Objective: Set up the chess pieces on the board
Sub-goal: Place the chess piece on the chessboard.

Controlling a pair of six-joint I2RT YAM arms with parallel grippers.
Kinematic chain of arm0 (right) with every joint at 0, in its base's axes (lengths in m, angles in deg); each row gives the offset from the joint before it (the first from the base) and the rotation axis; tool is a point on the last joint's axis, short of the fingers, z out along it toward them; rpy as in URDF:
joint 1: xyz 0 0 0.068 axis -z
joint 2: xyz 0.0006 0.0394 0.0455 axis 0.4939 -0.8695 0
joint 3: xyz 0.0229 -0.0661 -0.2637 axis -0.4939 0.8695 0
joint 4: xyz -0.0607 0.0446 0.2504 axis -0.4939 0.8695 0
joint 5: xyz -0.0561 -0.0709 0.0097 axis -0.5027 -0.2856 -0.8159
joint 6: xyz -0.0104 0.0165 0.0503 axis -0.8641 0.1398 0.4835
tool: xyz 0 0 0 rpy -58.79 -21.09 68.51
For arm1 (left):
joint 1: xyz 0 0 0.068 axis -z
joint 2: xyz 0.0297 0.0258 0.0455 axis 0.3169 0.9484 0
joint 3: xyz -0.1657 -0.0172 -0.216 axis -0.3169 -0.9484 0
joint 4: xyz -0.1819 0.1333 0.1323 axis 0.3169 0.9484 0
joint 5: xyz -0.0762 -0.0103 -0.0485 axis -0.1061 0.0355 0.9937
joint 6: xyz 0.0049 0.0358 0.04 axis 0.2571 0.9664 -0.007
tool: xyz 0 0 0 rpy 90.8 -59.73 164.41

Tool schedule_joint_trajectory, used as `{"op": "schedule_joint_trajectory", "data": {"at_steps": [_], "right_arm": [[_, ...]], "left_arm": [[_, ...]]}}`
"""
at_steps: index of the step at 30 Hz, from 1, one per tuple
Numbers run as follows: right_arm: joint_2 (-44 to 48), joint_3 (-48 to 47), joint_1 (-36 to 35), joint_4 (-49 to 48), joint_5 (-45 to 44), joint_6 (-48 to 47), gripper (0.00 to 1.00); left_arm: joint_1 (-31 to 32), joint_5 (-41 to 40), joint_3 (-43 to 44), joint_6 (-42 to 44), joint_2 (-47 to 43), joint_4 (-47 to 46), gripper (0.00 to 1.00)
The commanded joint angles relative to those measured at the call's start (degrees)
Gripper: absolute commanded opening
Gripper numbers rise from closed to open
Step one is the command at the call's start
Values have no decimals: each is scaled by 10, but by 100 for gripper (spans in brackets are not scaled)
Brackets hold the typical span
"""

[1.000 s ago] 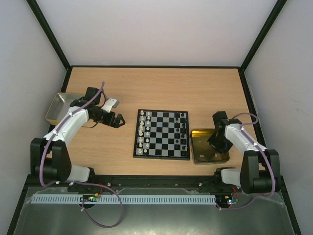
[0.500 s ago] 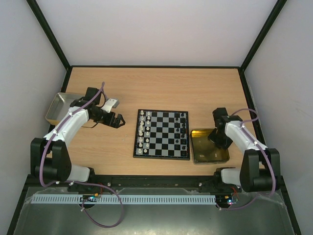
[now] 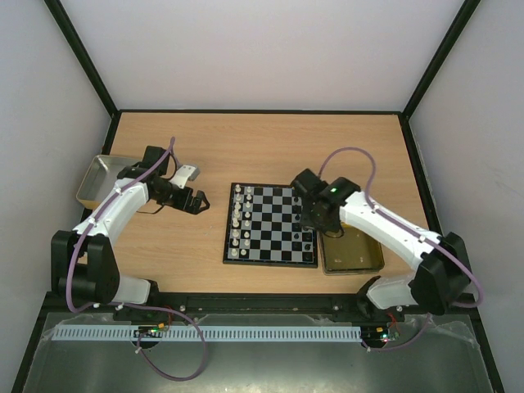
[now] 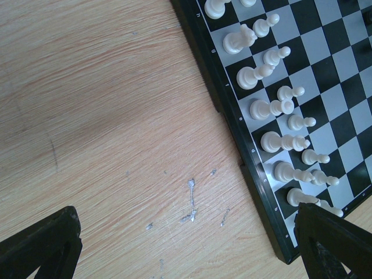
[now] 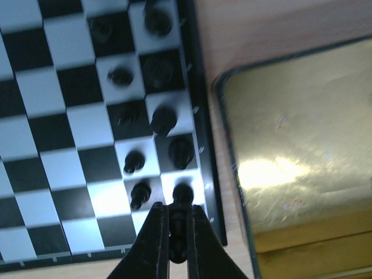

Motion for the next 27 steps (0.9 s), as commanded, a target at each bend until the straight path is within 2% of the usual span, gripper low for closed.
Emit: {"op": "schedule_joint_trajectory", "data": {"at_steps": [1, 7, 27], "right_arm": [[-36, 1, -80, 21, 15, 30, 2], [-69, 28, -139, -29, 58, 42, 4], [-93, 92, -122, -104, 77, 56, 6]], "left_arm": [[2, -1, -5, -2, -7, 3, 99], [2, -4, -5, -3, -12, 2, 99], [2, -5, -5, -4, -16, 1, 99]]}}
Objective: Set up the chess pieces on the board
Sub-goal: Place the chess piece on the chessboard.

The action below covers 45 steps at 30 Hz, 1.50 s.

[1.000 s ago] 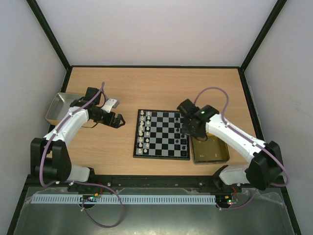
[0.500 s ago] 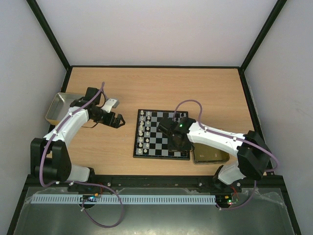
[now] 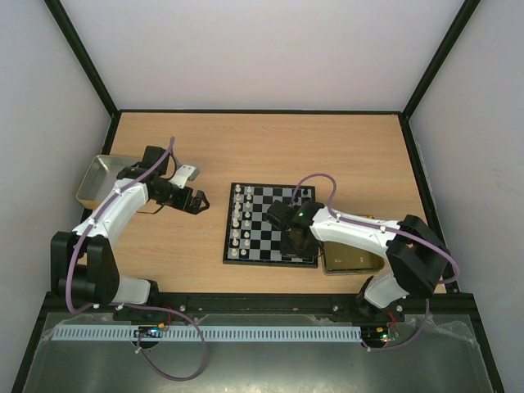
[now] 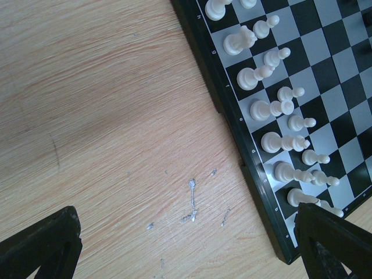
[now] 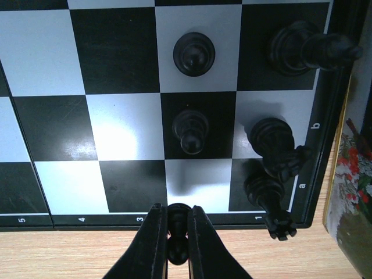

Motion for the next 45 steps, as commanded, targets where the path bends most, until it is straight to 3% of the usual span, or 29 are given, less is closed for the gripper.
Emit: {"op": "schedule_joint_trajectory", "data": {"at_steps": [1, 14, 24, 27, 30, 33, 45], "right_arm": [[-5, 15, 9, -13, -3, 5, 6], [-17, 22, 23, -30, -1, 2, 6], [-24, 15, 25, -24, -4, -4, 12], [-20, 15, 26, -21, -5, -4, 19], [-14, 8, 27, -15, -6, -6, 38], [-5, -10, 27, -4, -15, -10, 47], [24, -72, 26, 50, -31, -30, 43]], "left_arm": [[2, -3, -6, -4, -12, 1, 99], [2, -2, -5, -4, -6, 1, 99], [2, -2, -6, -3, -2, 1, 99], [2, -2, -6, -2, -1, 1, 99], [2, -2, -6, -2, -2, 1, 99], [2, -1, -6, -2, -3, 1, 99], [2, -3, -5, -3, -9, 1, 99]]}}
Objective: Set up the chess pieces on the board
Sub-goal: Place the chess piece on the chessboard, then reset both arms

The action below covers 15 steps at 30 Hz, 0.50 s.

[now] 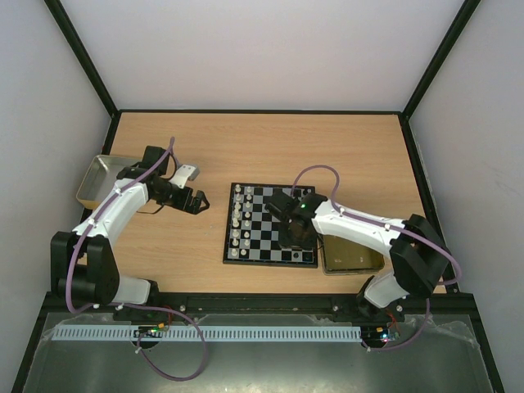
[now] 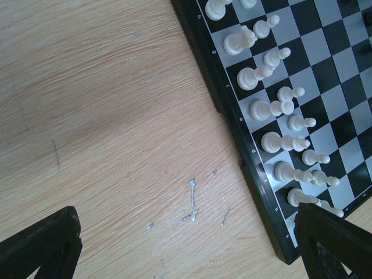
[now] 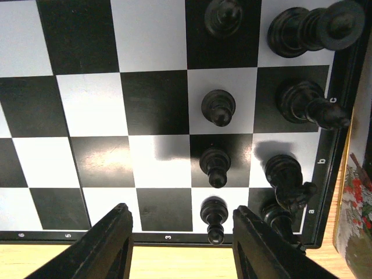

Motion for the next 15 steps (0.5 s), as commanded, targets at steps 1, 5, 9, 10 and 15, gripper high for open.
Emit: {"op": "schedule_joint_trajectory", "data": {"at_steps": [1, 5, 9, 10, 15], "right_arm": [[28, -51, 2, 66, -32, -18, 43], [44, -113, 2, 103, -59, -44, 44], [59, -138, 1, 107, -66, -58, 49], [64, -138, 1, 108, -69, -57, 51], [118, -118, -8, 124, -106, -24, 67]], "left_arm": [[2, -3, -5, -3, -10, 1, 99], [2, -7, -1, 0, -15, 9, 99], [5, -15, 21, 16, -27, 32, 99], [9, -21, 31, 24, -29, 42, 99], [42, -29, 87, 69, -41, 100, 99]]}}
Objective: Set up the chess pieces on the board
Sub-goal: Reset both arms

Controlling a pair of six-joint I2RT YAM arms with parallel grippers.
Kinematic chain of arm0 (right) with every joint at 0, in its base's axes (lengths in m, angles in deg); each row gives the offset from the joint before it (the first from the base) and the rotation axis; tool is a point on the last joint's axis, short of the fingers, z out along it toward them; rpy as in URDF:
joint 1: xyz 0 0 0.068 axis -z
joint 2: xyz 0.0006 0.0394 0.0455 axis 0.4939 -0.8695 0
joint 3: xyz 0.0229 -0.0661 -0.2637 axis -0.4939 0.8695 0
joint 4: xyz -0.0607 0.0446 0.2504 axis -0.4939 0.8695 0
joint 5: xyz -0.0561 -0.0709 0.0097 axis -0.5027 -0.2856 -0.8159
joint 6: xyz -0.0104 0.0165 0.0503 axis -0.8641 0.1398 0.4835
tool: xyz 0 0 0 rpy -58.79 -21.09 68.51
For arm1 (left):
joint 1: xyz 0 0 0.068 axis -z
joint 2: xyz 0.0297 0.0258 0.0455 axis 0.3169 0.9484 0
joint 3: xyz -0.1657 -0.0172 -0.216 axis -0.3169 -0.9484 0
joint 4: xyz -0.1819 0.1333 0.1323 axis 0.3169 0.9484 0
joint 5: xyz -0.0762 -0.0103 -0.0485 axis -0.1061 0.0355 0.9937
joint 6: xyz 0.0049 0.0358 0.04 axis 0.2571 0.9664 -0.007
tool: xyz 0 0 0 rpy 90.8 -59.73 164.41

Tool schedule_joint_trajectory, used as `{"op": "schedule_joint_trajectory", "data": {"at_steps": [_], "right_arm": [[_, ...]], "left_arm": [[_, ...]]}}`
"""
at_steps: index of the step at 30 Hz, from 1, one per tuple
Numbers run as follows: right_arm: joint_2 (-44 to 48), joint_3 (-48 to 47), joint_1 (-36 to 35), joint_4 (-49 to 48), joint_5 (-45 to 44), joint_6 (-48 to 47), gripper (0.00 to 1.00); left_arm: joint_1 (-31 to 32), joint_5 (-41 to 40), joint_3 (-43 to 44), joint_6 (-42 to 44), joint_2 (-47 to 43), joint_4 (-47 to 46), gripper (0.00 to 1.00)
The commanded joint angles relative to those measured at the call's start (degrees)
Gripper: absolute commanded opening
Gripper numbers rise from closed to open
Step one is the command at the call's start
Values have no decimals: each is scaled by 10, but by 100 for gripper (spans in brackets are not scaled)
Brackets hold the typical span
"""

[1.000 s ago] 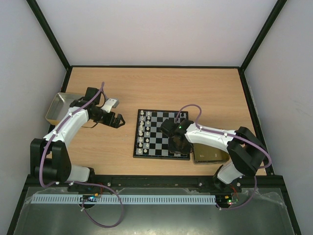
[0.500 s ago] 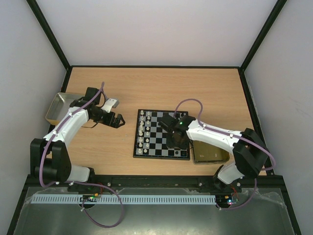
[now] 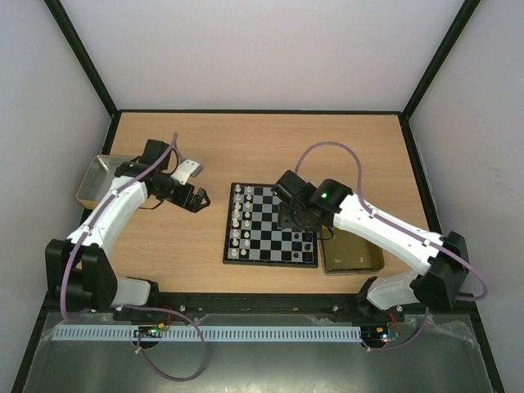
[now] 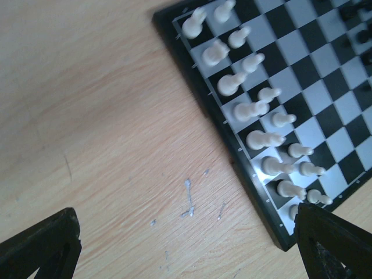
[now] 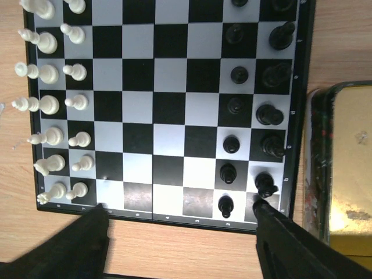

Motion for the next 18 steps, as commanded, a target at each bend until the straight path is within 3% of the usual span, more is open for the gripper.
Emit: {"op": "schedule_joint_trajectory", "data": {"at_steps": [1, 3, 12, 18], "right_arm": [[62, 16, -10, 37, -47, 26, 76], [100, 42, -21, 27, -42, 41, 100], [304, 133, -44, -53, -26, 160, 98], [306, 143, -45, -40, -51, 184, 98]], "left_arm": [[28, -5, 61, 53, -27, 72, 99], [43, -5, 73, 65, -36, 90, 99], [91, 34, 71, 65, -95, 125, 99], [94, 49, 81, 67, -107, 134, 99]]}}
